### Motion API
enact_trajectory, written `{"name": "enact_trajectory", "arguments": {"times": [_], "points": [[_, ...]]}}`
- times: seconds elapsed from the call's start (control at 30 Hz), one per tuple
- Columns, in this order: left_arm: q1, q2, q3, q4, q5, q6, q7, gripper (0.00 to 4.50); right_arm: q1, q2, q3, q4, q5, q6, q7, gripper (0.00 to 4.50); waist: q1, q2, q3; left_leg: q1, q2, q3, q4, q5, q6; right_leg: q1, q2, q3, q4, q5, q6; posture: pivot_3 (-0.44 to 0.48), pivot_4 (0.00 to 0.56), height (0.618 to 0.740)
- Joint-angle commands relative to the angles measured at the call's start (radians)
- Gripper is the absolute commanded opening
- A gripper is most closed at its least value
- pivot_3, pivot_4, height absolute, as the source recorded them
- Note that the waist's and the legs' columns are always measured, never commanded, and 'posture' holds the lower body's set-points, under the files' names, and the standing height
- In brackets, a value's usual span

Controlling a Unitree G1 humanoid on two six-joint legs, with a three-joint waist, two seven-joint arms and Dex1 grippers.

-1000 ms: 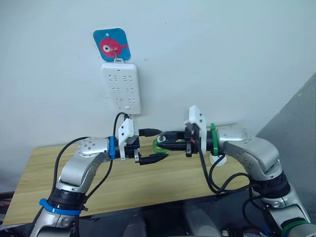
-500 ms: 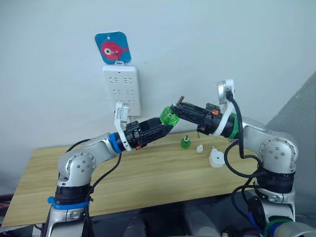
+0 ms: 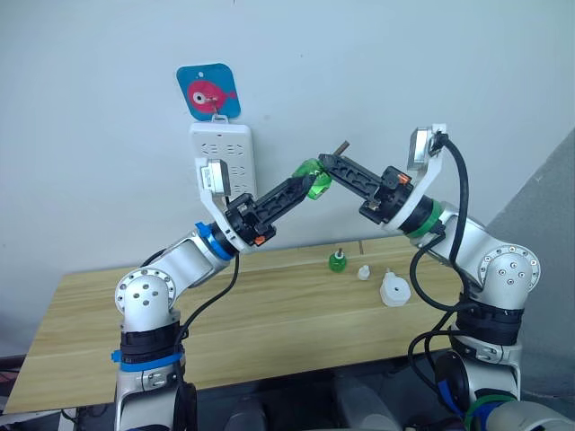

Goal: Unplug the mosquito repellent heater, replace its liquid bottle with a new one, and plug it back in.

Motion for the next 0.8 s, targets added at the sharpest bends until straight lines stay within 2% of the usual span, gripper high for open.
{"name": "enact_trajectory", "arguments": {"times": [0.03,0.3,0.5,0.8], "points": [[-0.018,-0.002,-0.007,-0.026,-0.036,-0.015,0.007,4.50,-0.007,0.000,0.004,0.001,0.076,-0.052,-0.032,0.81,0.000,0.001,-0.001,0.000,0.000,0.000,0.000,0.000,0.000,0.000,0.000,0.000,0.000,0.000,0.000,-0.154,0.035,0.736],[-0.045,-0.014,-0.022,0.003,-0.045,-0.034,0.003,4.50,0.027,-0.056,0.042,0.007,0.182,-0.070,-0.027,0.81,0.003,0.005,-0.009,0.000,0.000,0.000,0.000,0.000,0.000,0.000,0.000,0.000,0.000,0.000,0.000,-0.152,0.028,0.736],[-0.058,-0.011,-0.016,0.018,-0.104,-0.027,0.018,4.50,0.054,-0.096,0.066,0.005,0.200,-0.087,-0.002,0.81,0.002,0.008,-0.017,0.000,0.000,0.000,0.000,0.000,0.000,0.000,0.000,0.000,-0.001,0.000,0.000,-0.157,0.026,0.736],[-0.042,0.006,-0.045,0.006,-0.099,-0.020,0.010,4.50,0.062,-0.102,0.090,-0.007,0.236,-0.135,-0.009,0.81,0.002,0.008,-0.023,0.000,0.000,0.000,0.000,0.000,0.000,0.000,0.000,0.001,-0.001,-0.002,0.002,-0.161,0.018,0.736]]}}
